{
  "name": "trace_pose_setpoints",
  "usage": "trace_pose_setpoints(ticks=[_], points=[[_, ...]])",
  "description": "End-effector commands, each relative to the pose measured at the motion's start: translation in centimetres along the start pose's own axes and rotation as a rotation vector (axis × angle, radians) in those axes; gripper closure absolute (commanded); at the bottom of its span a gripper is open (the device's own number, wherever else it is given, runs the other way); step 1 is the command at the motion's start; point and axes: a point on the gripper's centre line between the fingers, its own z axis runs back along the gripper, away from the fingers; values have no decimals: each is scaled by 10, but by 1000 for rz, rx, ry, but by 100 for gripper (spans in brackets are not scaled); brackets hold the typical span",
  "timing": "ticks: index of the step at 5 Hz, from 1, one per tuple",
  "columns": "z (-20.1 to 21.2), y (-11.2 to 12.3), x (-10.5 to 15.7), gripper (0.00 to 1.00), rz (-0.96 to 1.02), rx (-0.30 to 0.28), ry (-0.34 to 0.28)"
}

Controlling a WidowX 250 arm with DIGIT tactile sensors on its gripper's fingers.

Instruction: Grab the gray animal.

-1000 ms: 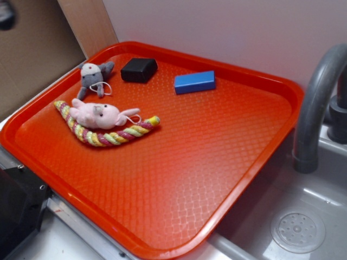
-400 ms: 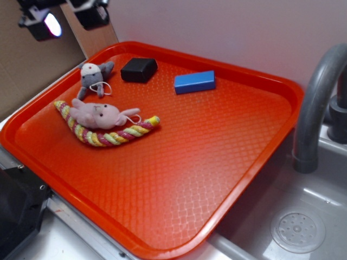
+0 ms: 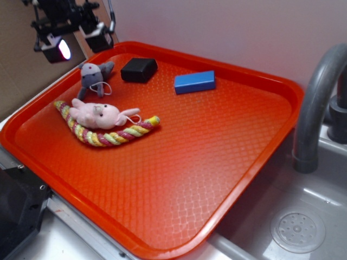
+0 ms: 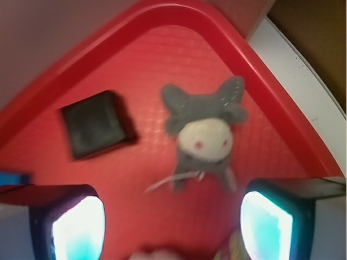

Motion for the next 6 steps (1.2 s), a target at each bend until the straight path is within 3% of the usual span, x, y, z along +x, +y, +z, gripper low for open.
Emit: trace_pose_setpoints(ticks=[1,2,3,4,5,6], points=[[-37,6,24,0,-17,19,-41],[-68,-16,15,0,-107,8,13],[-75,-18,13,100,-130,34,23],[-62,-17,8,100,-134,68,-5],[-20,-27,-6,100,-123,129,9],[31,-37,-27,100,-63,103,15]])
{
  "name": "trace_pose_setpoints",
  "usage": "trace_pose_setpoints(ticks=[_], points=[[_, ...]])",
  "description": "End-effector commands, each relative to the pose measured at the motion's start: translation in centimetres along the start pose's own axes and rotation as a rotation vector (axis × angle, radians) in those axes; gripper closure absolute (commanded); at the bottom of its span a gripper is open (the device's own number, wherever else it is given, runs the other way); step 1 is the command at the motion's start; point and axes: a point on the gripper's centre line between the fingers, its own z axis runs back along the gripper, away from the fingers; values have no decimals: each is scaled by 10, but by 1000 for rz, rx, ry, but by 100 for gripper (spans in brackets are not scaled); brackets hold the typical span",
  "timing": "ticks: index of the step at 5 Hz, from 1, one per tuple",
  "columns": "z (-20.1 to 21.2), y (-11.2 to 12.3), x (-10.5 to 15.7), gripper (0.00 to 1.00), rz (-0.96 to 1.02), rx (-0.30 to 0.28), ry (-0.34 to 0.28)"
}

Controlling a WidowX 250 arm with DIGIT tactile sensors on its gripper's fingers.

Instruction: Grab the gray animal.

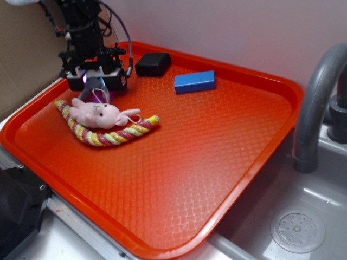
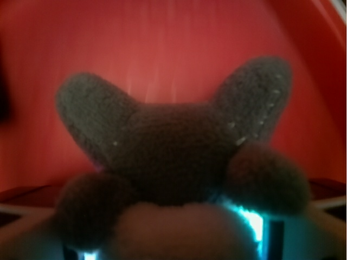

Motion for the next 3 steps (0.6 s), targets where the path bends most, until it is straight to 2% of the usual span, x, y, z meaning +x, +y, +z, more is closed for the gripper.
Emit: trace_pose_setpoints(ticks=[1,2,3], points=[[115,-8,-38,100,-1,-87,-61],[141,-14,-66,100,-60,-134,-105],[151,-18,-78,100,-151,-224,-108]])
